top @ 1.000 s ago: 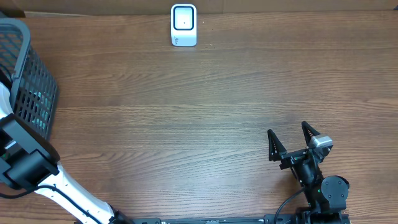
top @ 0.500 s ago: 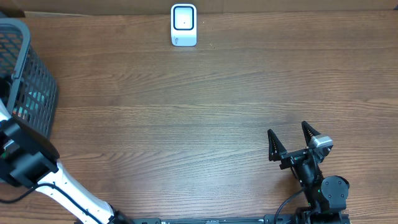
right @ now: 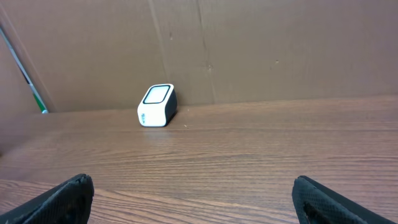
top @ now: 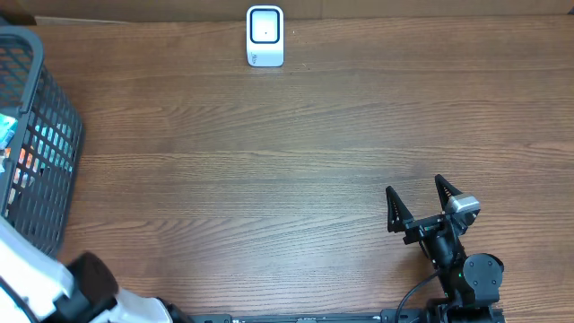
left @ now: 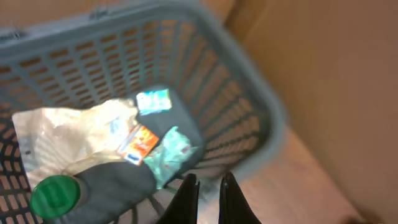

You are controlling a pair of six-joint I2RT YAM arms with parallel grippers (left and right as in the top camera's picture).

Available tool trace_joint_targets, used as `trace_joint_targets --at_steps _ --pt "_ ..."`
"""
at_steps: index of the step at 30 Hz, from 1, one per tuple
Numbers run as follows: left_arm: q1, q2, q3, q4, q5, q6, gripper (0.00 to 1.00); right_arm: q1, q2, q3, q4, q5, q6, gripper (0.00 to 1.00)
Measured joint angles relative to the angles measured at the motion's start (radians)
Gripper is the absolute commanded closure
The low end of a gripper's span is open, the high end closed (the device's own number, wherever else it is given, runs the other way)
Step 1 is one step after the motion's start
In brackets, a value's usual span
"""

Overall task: Scan the item barcode
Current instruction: 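Grasp the mint-green wipes packet in the basket with the left gripper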

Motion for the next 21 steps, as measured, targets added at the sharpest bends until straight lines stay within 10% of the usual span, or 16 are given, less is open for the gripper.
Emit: trace_joint_targets --at_steps 5,21 --pt "-0.006 -0.028 0.004 -0.033 0.014 0.005 0.39 0.0 0.0 0.0 0.0 0.0 0.0 0.0" --pt "0.087 0.391 -0.131 -0.035 0.018 -0.023 0.32 0.0 0.0 0.0 0.0 0.0 0.0 0.0"
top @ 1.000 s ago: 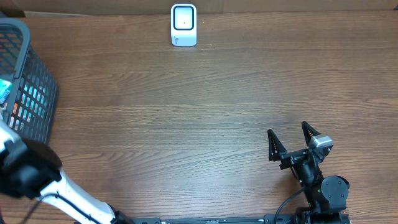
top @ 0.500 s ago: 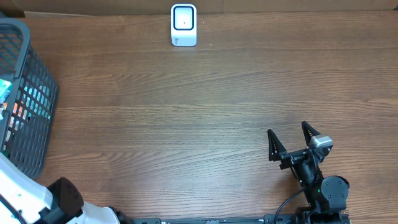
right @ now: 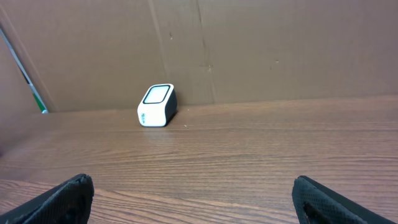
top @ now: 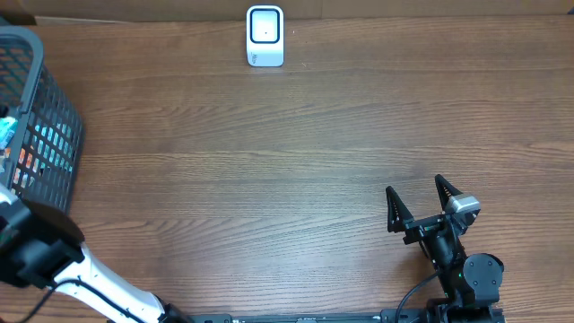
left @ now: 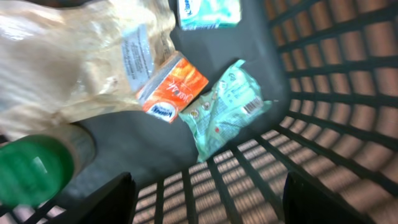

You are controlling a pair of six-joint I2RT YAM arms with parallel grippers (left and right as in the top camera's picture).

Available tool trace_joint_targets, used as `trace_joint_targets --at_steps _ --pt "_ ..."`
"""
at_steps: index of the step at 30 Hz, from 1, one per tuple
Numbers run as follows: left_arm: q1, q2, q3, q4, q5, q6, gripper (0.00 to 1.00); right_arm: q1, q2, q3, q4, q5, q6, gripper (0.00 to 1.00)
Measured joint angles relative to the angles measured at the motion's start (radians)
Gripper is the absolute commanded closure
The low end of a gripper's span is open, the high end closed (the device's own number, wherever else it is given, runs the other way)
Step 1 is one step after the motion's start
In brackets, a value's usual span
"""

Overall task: Scan the item barcode
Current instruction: 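Grasp the mint-green wipes packet in the basket with the left gripper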

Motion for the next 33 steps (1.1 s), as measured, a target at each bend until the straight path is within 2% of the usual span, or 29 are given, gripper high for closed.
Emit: trace_joint_targets --at_steps 7,15,26,27,28,30,31,33 --pt "-0.001 0.143 0.0 0.0 0.005 0.005 0.29 0.0 0.0 0.0 0.0 0.0 0.0 0.0" --pt "-0.001 0.316 -0.036 0.014 0.005 0.026 0.33 0.0 0.0 0.0 0.0 0.0 0.0 0.0" --pt "-0.014 0.294 -0.133 0.172 0.055 0.083 0.4 0.0 0.0 0.0 0.0 0.0 0.0 0.0" --pt "-0.016 0.291 -0.141 0.182 0.057 0.084 0.46 0.0 0.0 0.0 0.0 0.0 0.0 0.0" --pt "-0.018 0.287 -0.15 0.191 0.058 0.086 0.58 0.0 0.0 0.0 0.0 0.0 0.0 0.0" --pt "-0.021 0.281 -0.165 0.209 0.072 0.098 0.91 0.0 0.0 0.0 0.0 0.0 0.0 0.0" --pt "-0.025 0.278 -0.169 0.216 0.082 0.1 0.96 0.0 0.0 0.0 0.0 0.0 0.0 0.0" --pt "-0.03 0.272 -0.169 0.219 0.083 0.106 0.96 0.0 0.0 0.0 0.0 0.0 0.001 0.0"
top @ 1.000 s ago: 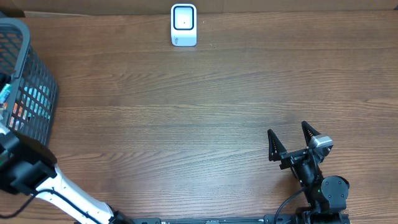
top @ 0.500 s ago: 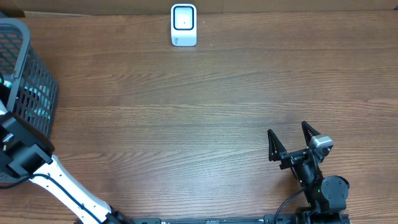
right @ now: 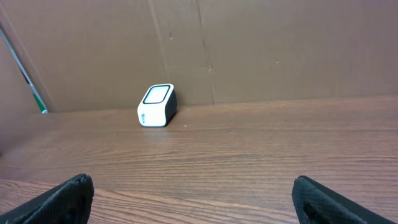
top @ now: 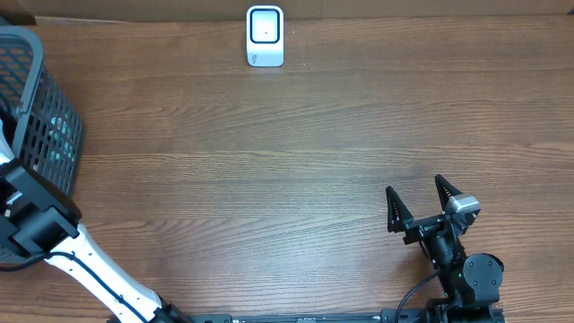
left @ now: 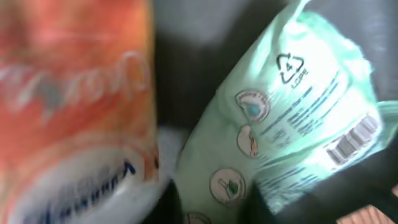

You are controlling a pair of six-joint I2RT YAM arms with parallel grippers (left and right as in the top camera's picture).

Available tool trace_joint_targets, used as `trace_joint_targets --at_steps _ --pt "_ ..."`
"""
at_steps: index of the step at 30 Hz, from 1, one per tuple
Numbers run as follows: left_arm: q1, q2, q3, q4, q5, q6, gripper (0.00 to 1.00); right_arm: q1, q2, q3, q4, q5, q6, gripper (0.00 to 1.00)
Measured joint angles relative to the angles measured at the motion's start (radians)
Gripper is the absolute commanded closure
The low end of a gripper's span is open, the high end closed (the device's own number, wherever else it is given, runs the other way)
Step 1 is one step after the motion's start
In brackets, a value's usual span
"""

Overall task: Scan the item barcode
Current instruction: 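Grasp the mint-green wipes packet in the basket with the left gripper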

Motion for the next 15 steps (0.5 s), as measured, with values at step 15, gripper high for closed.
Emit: trace_joint_targets --at_steps 15 --pt "0.021 0.016 0.238 -0.214 0.002 0.0 0.96 0.0 0.0 0.0 0.0 0.0 -0.001 0.0"
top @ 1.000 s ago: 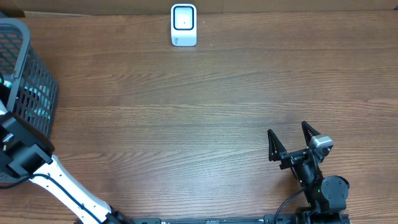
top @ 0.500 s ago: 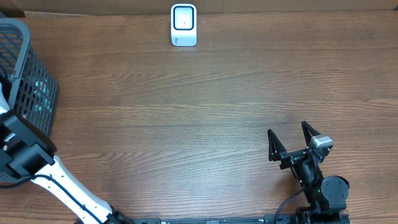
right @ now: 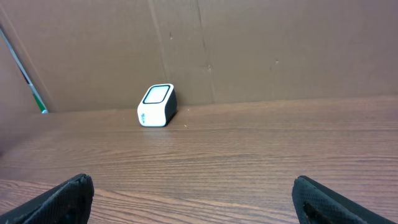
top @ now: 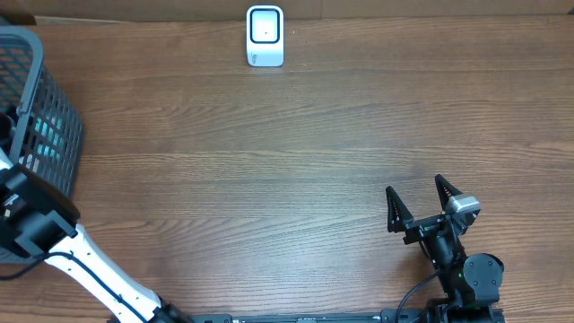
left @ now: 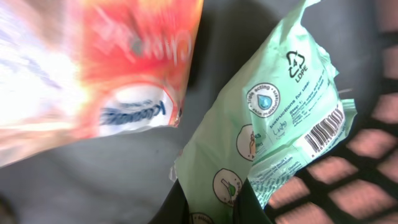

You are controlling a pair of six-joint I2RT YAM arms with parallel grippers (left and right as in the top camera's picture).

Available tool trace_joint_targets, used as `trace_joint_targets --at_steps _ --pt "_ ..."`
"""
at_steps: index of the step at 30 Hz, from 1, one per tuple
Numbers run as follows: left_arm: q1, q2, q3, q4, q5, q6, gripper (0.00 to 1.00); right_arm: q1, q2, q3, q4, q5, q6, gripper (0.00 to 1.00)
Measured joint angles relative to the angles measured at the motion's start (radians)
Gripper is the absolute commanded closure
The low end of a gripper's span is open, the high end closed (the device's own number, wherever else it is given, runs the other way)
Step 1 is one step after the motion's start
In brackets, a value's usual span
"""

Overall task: Scan the item barcode
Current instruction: 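Grasp the mint-green wipes packet in the basket with the left gripper, then carry the green packet to the table center and release it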

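In the left wrist view a pale green wipes packet (left: 273, 130) with a barcode on its right end lies on the dark floor of the basket. My left gripper (left: 210, 202) is shut on the packet's lower end, one dark finger on each side. An orange and white packet (left: 140, 68) lies just left of it, blurred. The white barcode scanner (top: 265, 36) stands at the table's far edge, also in the right wrist view as the scanner (right: 157, 105). My right gripper (top: 420, 205) rests open near the front right, nothing between its fingers.
The dark grey mesh basket (top: 36, 117) stands at the table's left edge, and my left arm (top: 45, 233) reaches into it from the front left. A brown cardboard wall (right: 249, 43) backs the table behind the scanner.
My left gripper's fingers now pinch the green packet's lower end, and the view sits a little farther from the basket floor. The orange packet shows higher and to the left. The right arm is unchanged.
My left gripper was shut above the basket, looking down at several items. Then it was open inside the basket over the orange and green packets. Then it was close down on the green packet, and now it is shut on it. The right arm stayed still.
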Motion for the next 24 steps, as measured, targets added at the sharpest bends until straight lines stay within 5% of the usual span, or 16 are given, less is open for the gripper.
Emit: trace_joint_targets --at_steps 6,14,24 --pt "0.009 -0.121 0.199 -0.069 0.003 -0.003 0.96 0.0 0.0 0.0 0.0 0.0 0.0 0.0" --pt "-0.019 -0.523 0.28 -0.166 0.056 -0.003 0.96 0.0 0.0 0.0 0.0 -0.001 0.0 0.0" --pt "-0.34 -0.636 0.23 -0.264 0.151 0.072 0.96 0.0 0.0 0.0 0.0 -0.001 0.0 0.0"
